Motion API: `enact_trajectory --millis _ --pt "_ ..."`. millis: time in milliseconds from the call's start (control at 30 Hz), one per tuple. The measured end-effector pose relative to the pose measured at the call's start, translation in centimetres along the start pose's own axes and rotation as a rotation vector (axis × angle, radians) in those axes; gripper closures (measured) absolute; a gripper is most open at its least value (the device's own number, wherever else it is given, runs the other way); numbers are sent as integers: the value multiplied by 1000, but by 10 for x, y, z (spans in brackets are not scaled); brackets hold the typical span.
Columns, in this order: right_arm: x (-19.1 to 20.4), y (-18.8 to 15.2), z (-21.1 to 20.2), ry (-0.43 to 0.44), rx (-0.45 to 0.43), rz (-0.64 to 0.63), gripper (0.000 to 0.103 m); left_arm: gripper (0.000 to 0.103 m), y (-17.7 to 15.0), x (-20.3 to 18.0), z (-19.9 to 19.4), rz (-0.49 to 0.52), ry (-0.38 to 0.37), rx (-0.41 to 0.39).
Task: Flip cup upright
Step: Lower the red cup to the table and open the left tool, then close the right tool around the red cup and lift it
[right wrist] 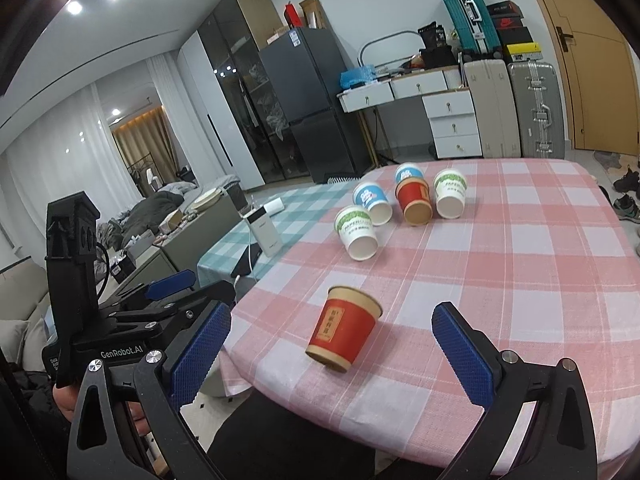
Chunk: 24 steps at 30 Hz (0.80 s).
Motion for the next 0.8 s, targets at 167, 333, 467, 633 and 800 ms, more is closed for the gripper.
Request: enact_trajectory --millis 167,333,467,633,800 --pt "-5 -5 25 -9 102 40 0 1 -11 14 7 -30 -35 33" --pt "-21 -10 59 4 205 111 0 1 -17 27 17 -58 -50 47" --pt "-42 -11 88 9 280 185 0 1 -23 36 32 -74 -56 65" --pt "-69 -10 121 20 370 273 0 1 -33 48 56 -95 -66 115" --pt "-97 -8 143 -1 466 348 0 1 -40 57 78 -120 -76 152"
Point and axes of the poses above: each gripper's, at about its wrist camera, not at the fingertips, and z roughly the way its jaws point, x to its left, y to its top, the point moved 3 cm from there along z, roughly the way its jaws point, and after that the axes turned 13 degrees about y, right-handed, at the moved point
